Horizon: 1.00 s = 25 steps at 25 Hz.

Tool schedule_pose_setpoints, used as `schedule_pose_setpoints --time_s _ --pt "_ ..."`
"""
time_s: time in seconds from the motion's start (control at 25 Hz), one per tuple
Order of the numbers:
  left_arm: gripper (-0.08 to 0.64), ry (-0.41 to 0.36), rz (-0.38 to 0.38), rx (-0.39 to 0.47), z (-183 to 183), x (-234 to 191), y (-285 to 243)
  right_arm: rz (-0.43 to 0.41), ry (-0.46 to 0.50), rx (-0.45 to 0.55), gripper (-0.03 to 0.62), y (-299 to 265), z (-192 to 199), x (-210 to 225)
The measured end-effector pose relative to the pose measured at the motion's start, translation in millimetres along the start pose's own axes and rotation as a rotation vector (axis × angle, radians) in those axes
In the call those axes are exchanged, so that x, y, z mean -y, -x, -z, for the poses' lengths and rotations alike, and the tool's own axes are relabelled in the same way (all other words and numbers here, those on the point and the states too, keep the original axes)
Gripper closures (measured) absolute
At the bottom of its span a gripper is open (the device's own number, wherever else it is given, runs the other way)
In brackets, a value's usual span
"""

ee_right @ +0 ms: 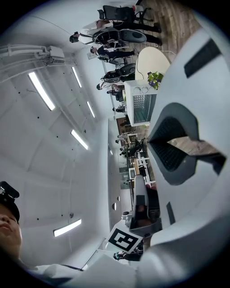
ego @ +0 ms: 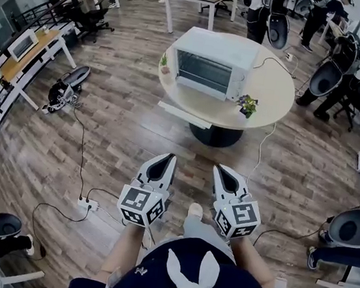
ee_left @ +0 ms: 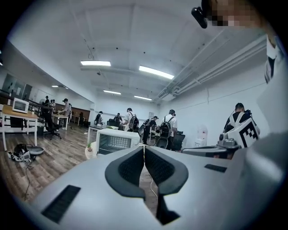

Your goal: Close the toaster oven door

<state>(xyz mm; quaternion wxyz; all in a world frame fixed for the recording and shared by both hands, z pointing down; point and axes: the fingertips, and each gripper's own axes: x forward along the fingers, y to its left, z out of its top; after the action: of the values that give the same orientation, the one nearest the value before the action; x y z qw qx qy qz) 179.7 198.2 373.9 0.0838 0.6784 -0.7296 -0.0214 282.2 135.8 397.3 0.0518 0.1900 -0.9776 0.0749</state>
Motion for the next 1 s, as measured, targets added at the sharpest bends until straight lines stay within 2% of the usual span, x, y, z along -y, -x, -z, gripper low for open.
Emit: schedule_pose_setpoints --time_s 0.28,0.6,0.8,1.0 --pt "0.535 0.001 -0.011 0.004 -13.2 -33.3 -45.1 0.008 0.008 0.021 0.588 -51.9 -21.8 27.8" --pt "0.535 0.008 -0.008 -0.02 -13.6 -61.6 -98.2 0.032 -0.018 0.016 0.586 -98.0 -24.9 65.9" --pt "0.534 -0.013 -0.02 -0.051 -9.9 -77.8 -134.8 0.021 -0.02 0.009 0.584 -124.8 -26.2 82.7" --pt "0.531 0.015 -0.043 -0.047 -8.2 -91.0 -158.4 -0.021 -0.005 0.002 0.504 -143.8 -29.4 90.3"
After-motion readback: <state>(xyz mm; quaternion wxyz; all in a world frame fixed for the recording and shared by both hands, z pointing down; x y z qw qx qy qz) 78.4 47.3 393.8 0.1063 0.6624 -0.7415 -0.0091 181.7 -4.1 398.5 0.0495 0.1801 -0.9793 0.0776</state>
